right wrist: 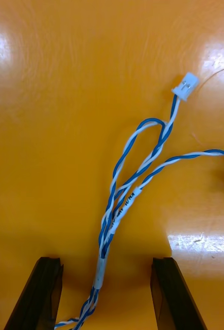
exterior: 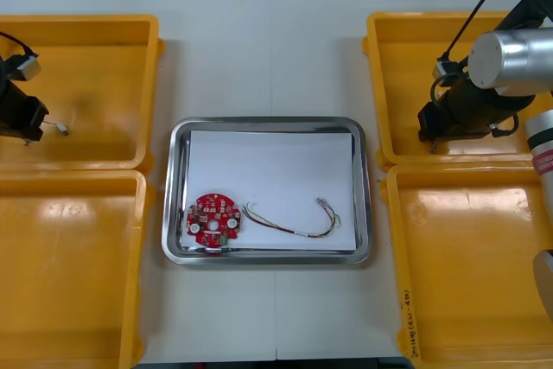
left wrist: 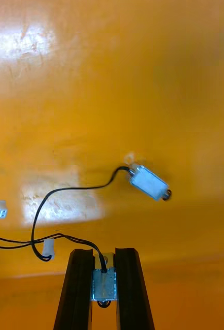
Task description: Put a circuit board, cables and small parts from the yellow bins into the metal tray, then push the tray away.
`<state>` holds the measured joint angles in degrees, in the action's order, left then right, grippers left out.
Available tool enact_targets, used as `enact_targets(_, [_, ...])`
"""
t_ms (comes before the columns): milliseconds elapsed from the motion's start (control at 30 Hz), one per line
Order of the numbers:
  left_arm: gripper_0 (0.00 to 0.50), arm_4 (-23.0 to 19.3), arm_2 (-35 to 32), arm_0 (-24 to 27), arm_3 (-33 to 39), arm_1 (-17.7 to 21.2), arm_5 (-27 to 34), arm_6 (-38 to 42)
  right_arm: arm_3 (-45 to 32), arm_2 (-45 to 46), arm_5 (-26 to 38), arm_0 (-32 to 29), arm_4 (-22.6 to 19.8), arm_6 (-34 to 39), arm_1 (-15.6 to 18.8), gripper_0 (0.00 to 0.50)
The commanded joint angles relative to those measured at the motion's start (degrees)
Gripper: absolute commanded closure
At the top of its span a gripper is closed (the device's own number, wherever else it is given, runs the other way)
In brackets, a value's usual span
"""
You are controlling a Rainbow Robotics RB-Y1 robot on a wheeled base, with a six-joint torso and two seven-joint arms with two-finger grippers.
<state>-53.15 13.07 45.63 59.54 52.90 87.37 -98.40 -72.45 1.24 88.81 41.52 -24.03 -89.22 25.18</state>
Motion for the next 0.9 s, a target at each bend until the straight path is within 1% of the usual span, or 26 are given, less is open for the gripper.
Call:
enact_targets(33, [0.500, -1.08, -3.32, 6.14, 2.34, 3.53, 6.14, 2.60, -0.59, -0.89, -0.57, -0.65, -0.31, 2.12, -0.66, 0.000])
enact_targets(100, [0.500, -1.17, -4.55, 7.10, 3.48, 3.97, 8.69, 3.30, -0.59, -0.89, -0.84, -0.74, -0.40, 2.21, -0.66, 0.000])
enact_targets(167, [0.500, -1.34, -5.69, 7.72, 4.80, 4.23, 10.62, 5.06, -0.59, -0.89, -1.10, -0.83, -0.49, 2.30, -0.66, 0.025])
enact_targets(200, [0.500, -1.52, -6.57, 7.81, 6.12, 4.32, 11.68, 6.46, -0.59, -0.89, -1.19, -0.83, -0.49, 2.30, -0.66, 0.028])
enact_targets(300, [0.500, -1.78, -7.97, 7.81, 9.72, 4.76, 14.23, 9.98, -0.59, -0.89, -1.71, -1.18, -0.49, 2.47, -0.66, 0.031])
enact_targets(400, [0.500, -2.05, -7.97, 7.81, 13.59, 5.20, 16.78, 13.76, -0.59, -0.89, -1.89, -1.36, -0.49, 2.56, -0.66, 0.029])
enact_targets(433, [0.500, -2.22, -7.97, 7.81, 15.08, 5.38, 17.92, 15.25, -0.59, -0.89, -1.89, -1.44, -0.49, 2.56, -0.66, 0.057])
enact_targets(467, [0.500, -2.22, -7.97, 7.81, 15.96, 5.46, 18.36, 16.04, -0.59, -0.89, -1.89, -1.44, -0.40, 2.56, -0.66, 0.074])
enact_targets(500, [0.500, -2.31, -7.97, 7.81, 17.63, 5.55, 19.68, 17.71, -0.59, -0.89, -1.89, -1.36, -0.40, 2.56, -0.66, 0.125])
enact_targets(533, [0.500, -2.31, -7.97, 7.81, 18.95, 5.64, 20.64, 19.03, -0.59, -0.89, -1.89, -1.44, -0.49, 2.56, -0.66, 0.188])
enact_targets(567, [0.500, -2.31, -7.97, 7.81, 19.65, 5.64, 21.17, 19.82, -0.59, -0.89, -1.89, -1.44, -0.49, 2.65, -0.66, 0.216])
enact_targets(633, [0.500, -2.40, -7.89, 7.81, 22.55, 5.64, 22.63, 22.72, -0.59, -0.89, -1.89, -1.44, -0.31, 2.82, -0.66, 0.335])
enact_targets(667, [0.500, -2.49, -7.89, 7.81, 23.08, 5.55, 22.63, 23.43, -0.59, -0.89, -1.89, -1.44, -0.31, 2.91, -0.66, 0.357])
enact_targets(700, [0.500, -2.75, -7.62, 7.81, 24.66, 5.46, 22.63, 25.18, -0.50, -0.89, -1.89, -1.44, -0.40, 3.00, -0.66, 0.411])
enact_targets(733, [0.500, -2.93, -7.45, 7.81, 25.19, 5.46, 22.63, 25.89, -0.59, -0.89, -1.89, -1.44, -0.40, 3.09, -0.66, 0.429])
enact_targets(800, [0.500, -3.54, -6.30, 7.89, 27.74, 5.55, 22.63, 28.52, -0.59, -0.89, -1.89, -1.44, -0.31, 3.26, -0.66, 0.484])
enact_targets(867, [0.500, -4.33, -5.25, 7.89, 29.50, 5.46, 22.63, 30.81, -0.59, -0.89, -1.80, -1.44, -0.31, 3.44, -0.66, 0.500])
enact_targets(900, [0.500, -4.95, -4.63, 7.89, 30.38, 5.46, 22.63, 32.30, -0.59, -0.89, -1.80, -1.44, -0.23, 3.53, -0.66, 0.500])
